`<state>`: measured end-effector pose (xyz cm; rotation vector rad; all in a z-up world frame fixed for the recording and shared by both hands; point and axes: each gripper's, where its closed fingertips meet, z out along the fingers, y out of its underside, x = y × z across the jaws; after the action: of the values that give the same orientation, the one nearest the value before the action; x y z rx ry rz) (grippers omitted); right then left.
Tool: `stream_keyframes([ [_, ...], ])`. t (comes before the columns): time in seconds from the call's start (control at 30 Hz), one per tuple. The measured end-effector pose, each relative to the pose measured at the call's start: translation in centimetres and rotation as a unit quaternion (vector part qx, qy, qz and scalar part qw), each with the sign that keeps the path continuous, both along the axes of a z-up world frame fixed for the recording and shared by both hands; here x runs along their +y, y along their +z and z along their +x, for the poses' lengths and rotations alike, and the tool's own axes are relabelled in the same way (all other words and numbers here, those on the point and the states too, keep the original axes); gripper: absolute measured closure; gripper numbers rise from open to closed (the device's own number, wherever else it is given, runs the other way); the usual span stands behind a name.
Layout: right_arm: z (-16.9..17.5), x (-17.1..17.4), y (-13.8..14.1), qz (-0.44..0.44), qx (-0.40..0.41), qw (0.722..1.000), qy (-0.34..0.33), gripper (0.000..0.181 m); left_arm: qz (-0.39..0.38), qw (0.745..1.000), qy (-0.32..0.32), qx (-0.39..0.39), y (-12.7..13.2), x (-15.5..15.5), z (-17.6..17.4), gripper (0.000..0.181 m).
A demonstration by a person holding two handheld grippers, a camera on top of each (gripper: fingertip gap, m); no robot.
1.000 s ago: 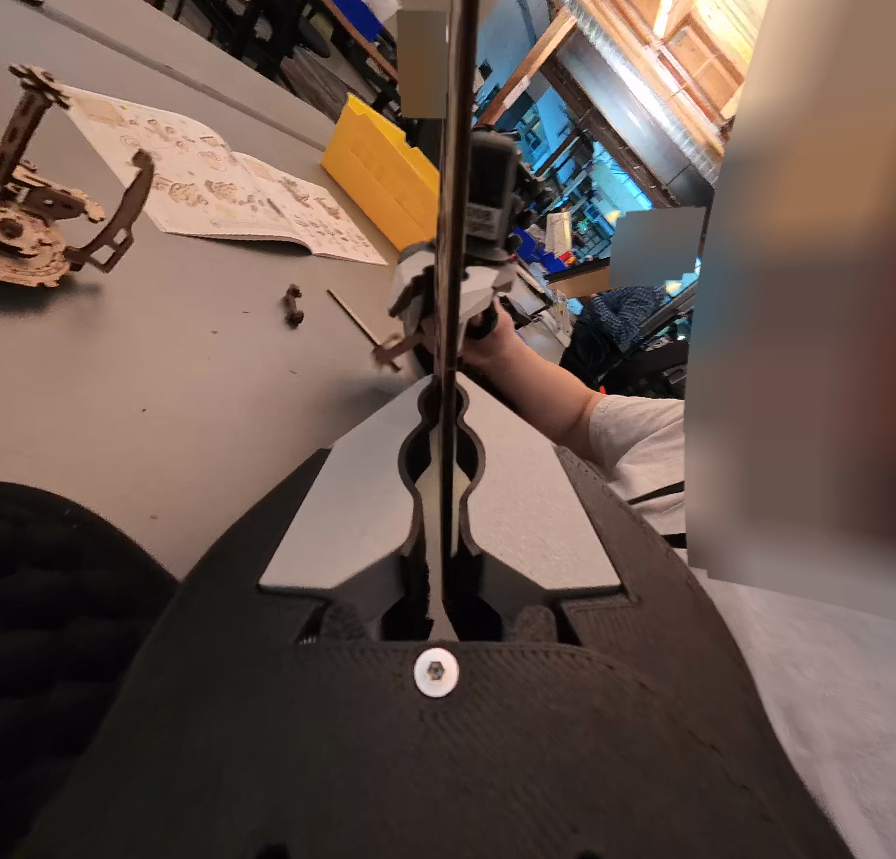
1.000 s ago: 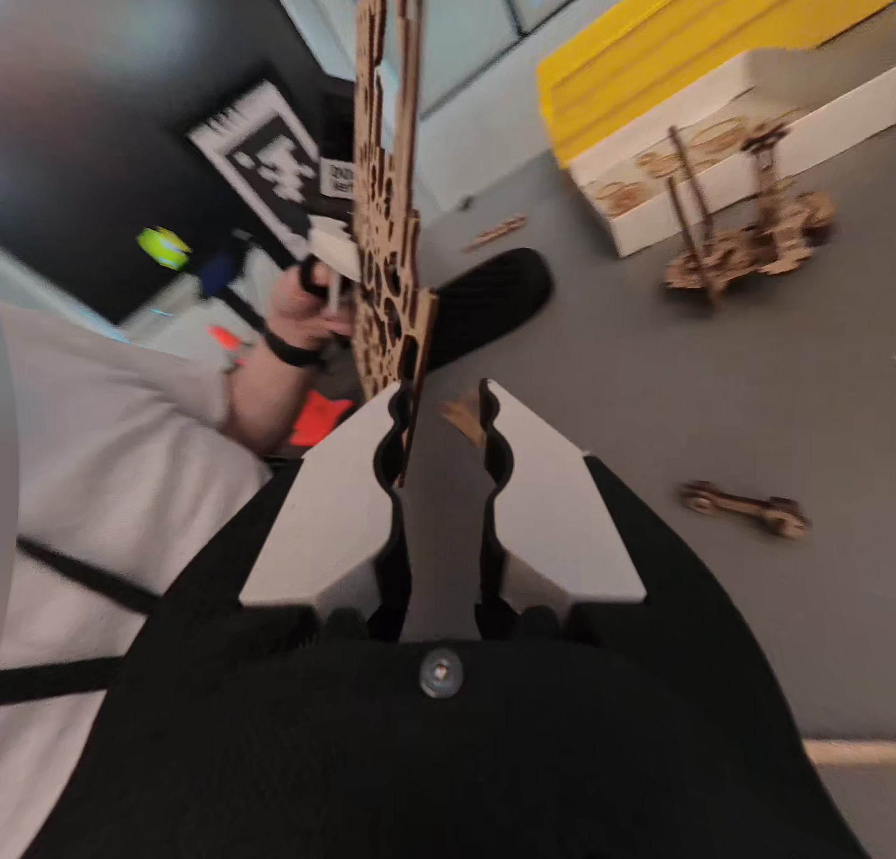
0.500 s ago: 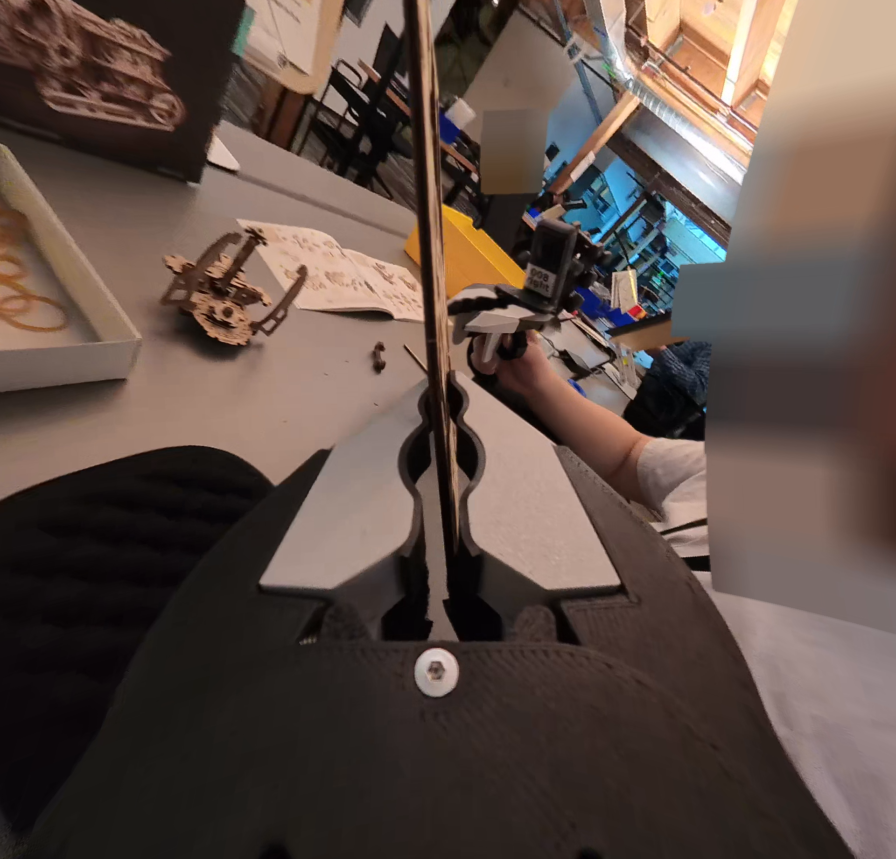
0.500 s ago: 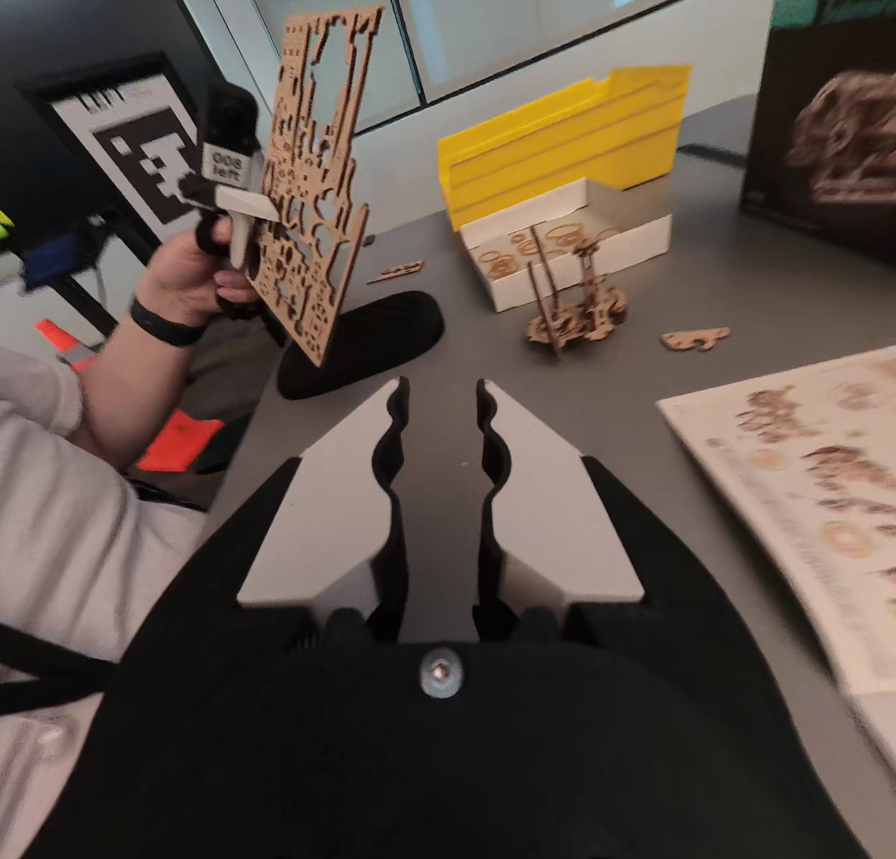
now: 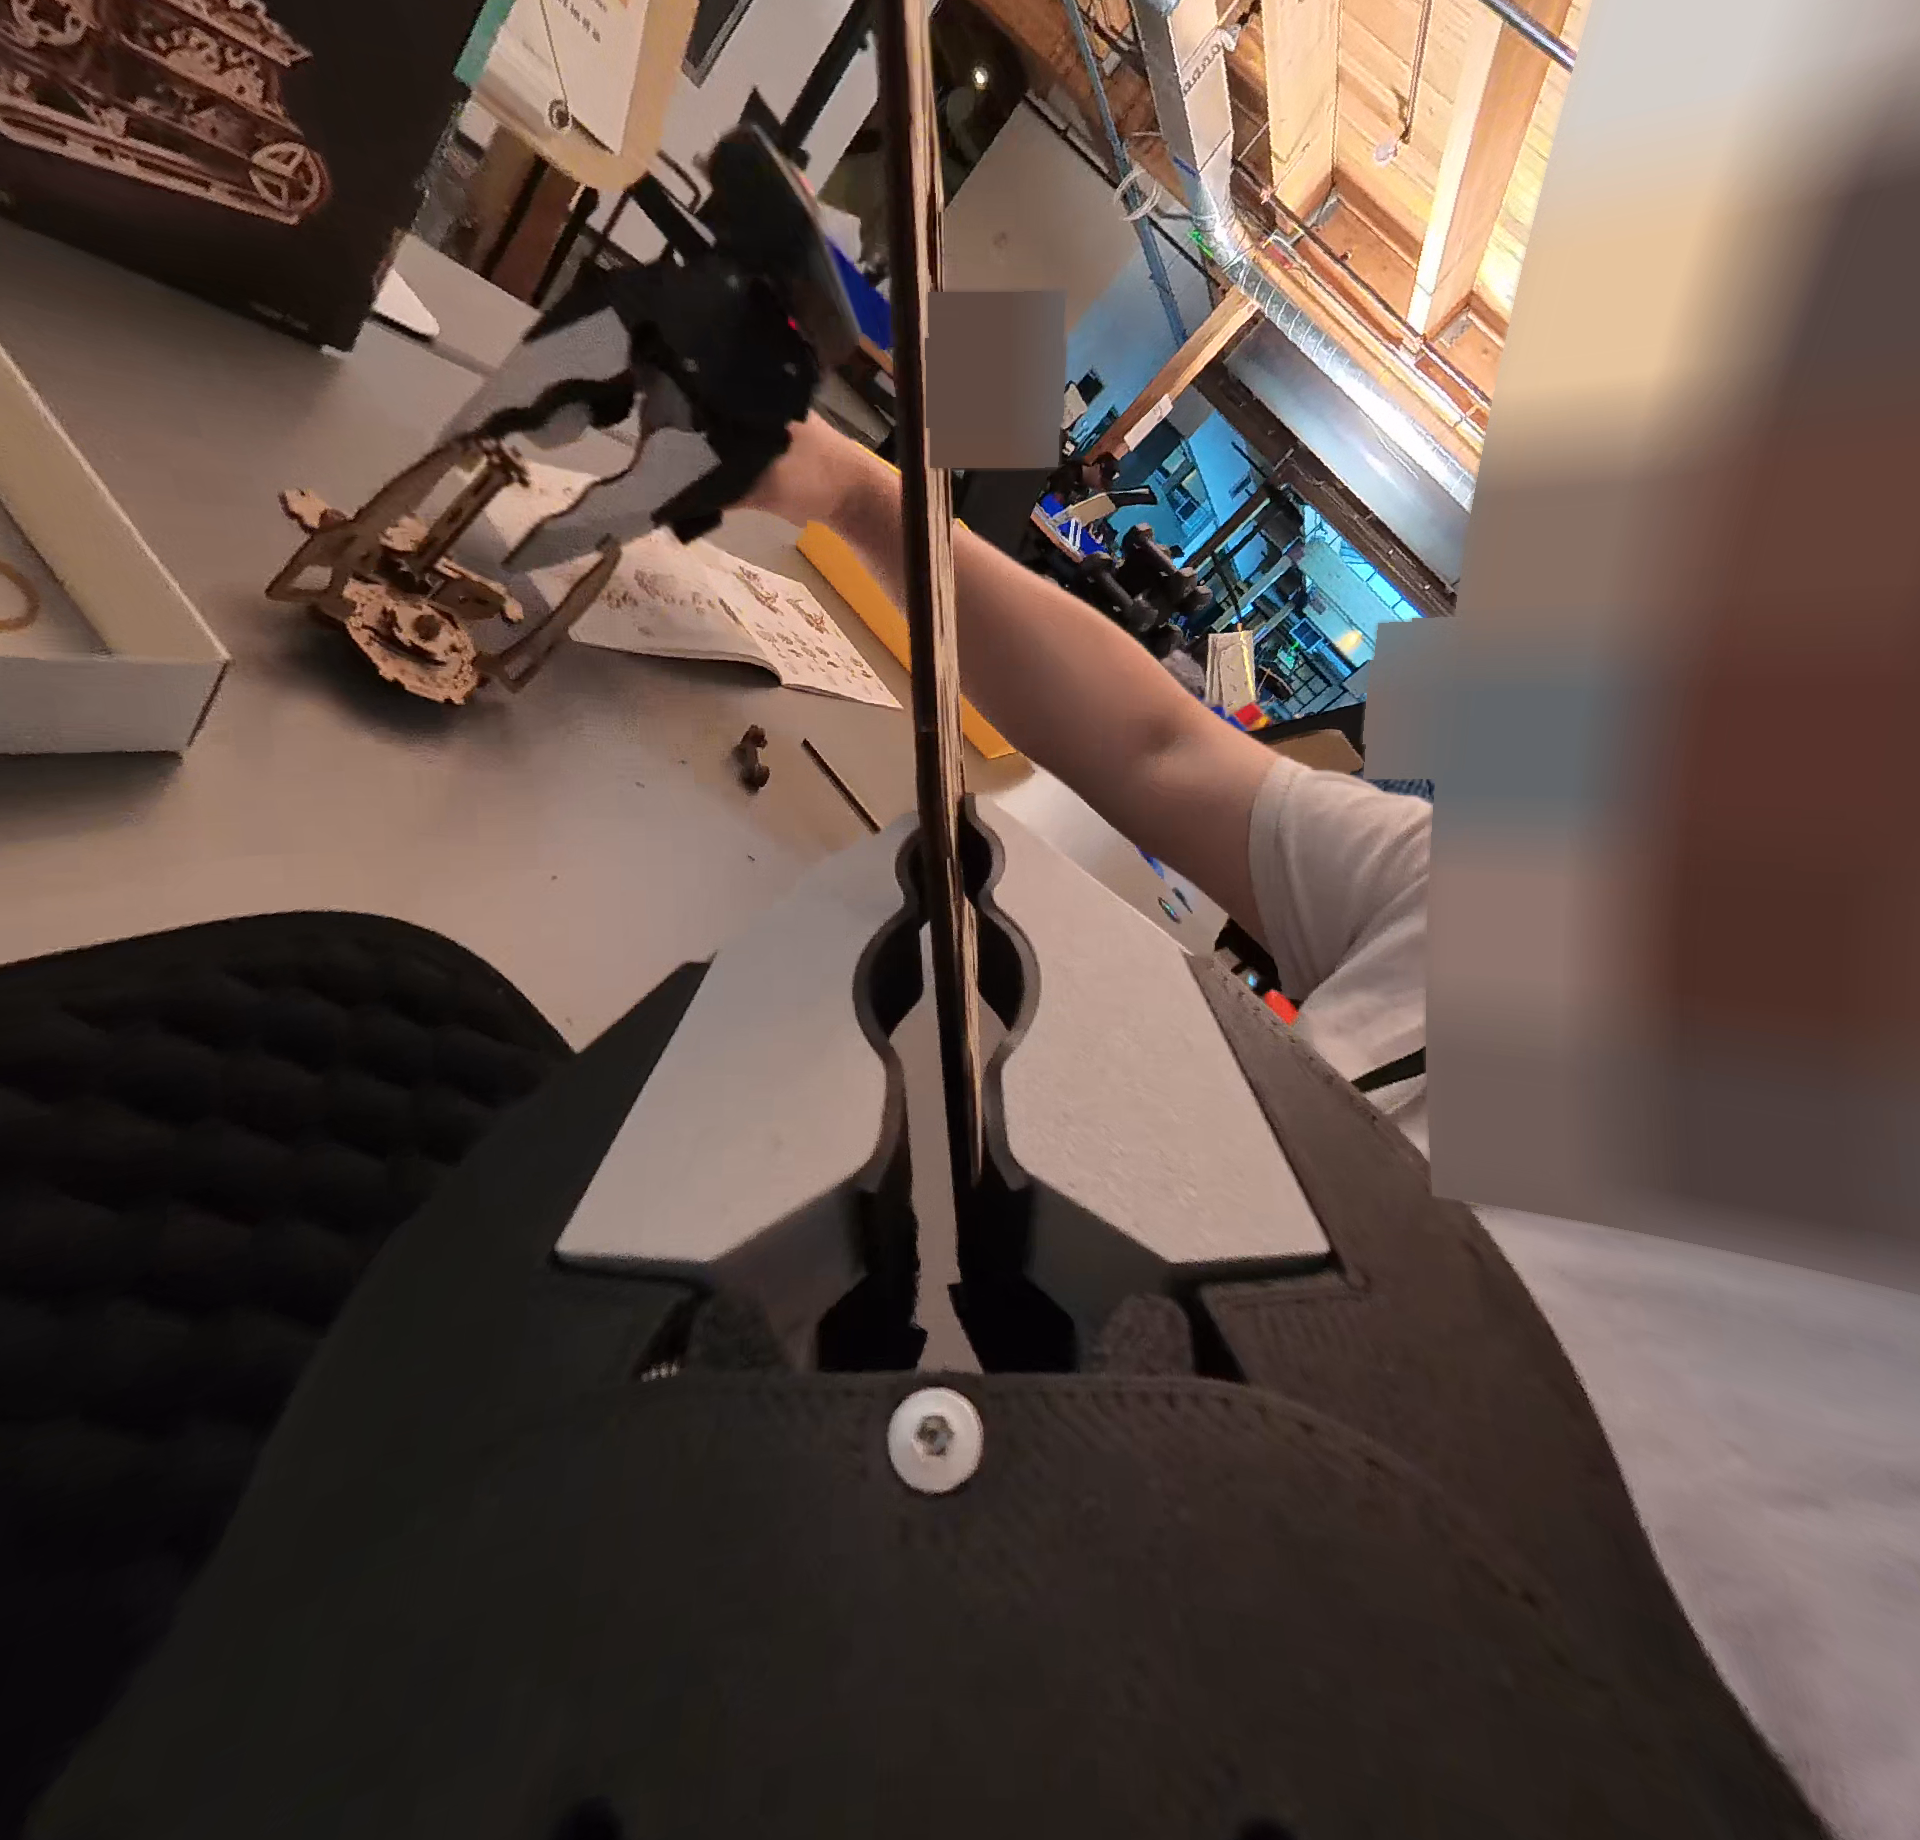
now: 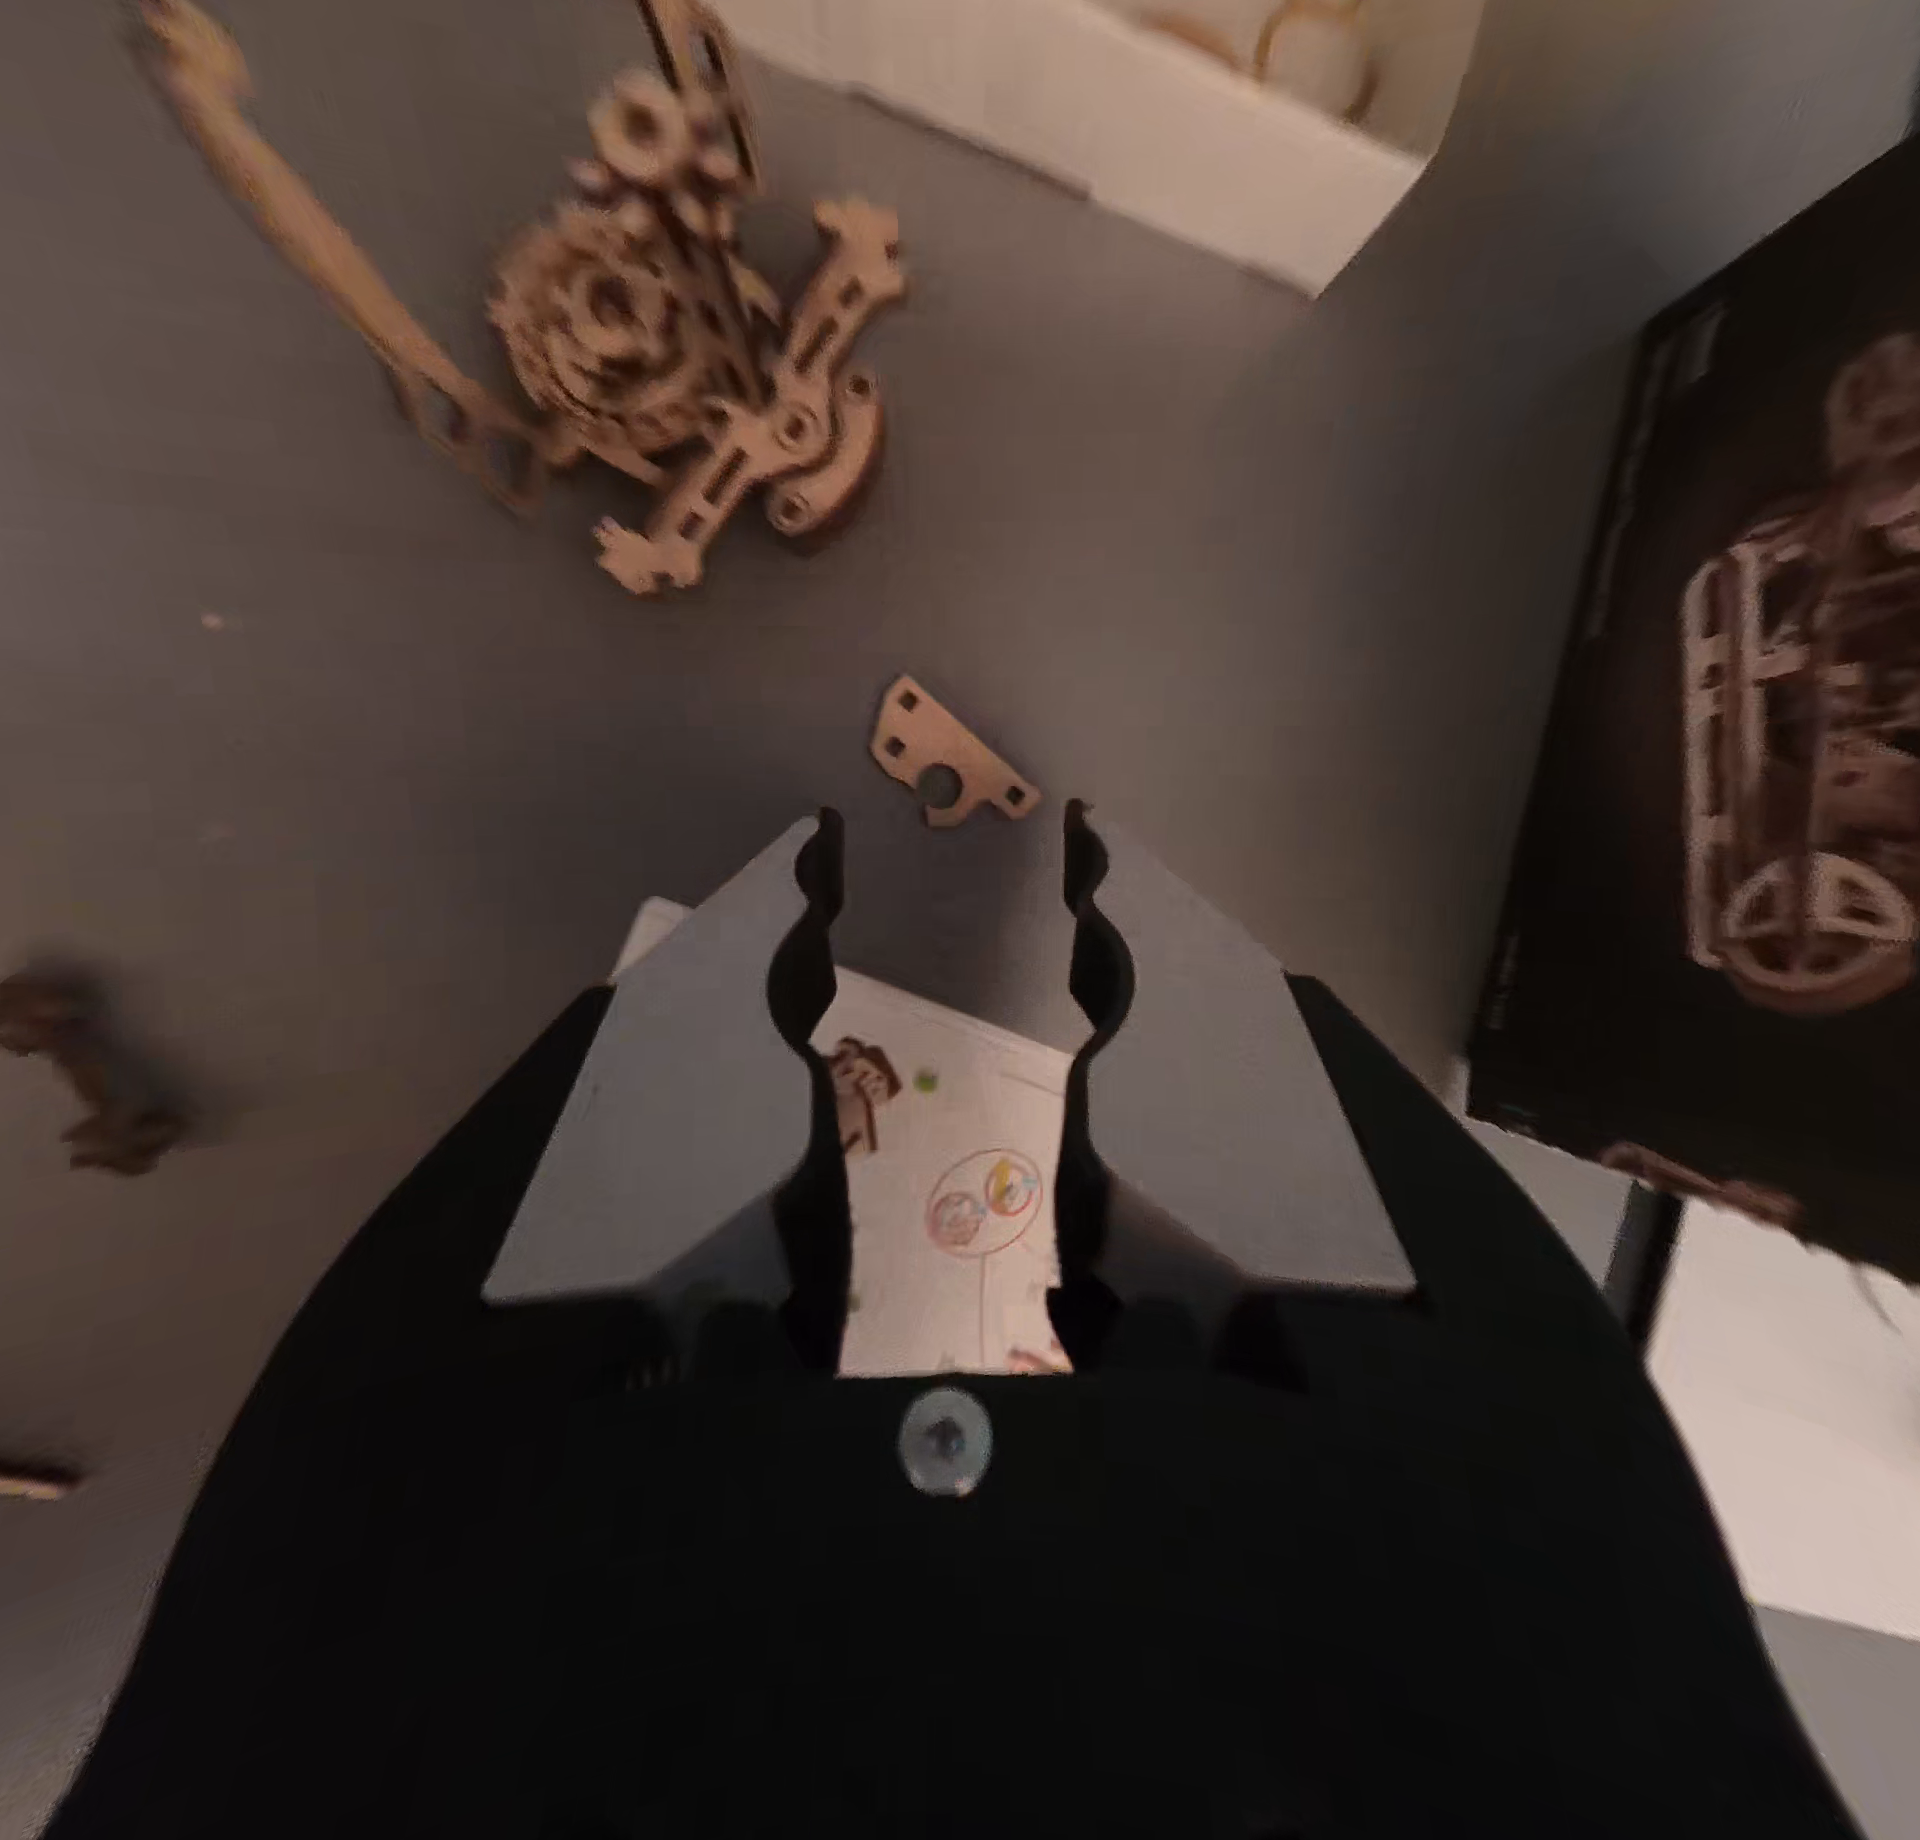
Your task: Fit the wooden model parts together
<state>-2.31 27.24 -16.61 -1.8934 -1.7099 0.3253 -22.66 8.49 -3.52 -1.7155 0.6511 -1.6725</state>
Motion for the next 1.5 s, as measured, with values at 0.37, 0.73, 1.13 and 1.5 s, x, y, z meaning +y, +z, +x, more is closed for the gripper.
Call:
stream_keyframes([
  [0.37, -0.1, 0.6, -0.6, -0.068, -0.005, 0.998, -0.017, 0.161, -0.025, 0.999, -0.024, -0.01, -1.3, 0.9, 0.0, 0.181],
  [0.73, 3.3, -16.8, 4.4, -0.012, 0.077, 0.979, -0.186, 0.161, -0.026, 1.0, 0.012, 0.012, -2.4, 2.3, -0.6, 0.181],
  [1.13, 0.4, -21.3, -1.1, -0.023, 0.088, 0.971, -0.221, 0.16, -0.005, 0.999, 0.002, 0.052, -1.7, 2.7, 4.0, 0.181],
  [1.5, 0.3, -21.1, 3.6, 0.024, 0.234, 0.944, -0.234, 0.151, -0.004, 0.998, -0.018, 0.056, -2.1, 1.0, 6.3, 0.181],
])
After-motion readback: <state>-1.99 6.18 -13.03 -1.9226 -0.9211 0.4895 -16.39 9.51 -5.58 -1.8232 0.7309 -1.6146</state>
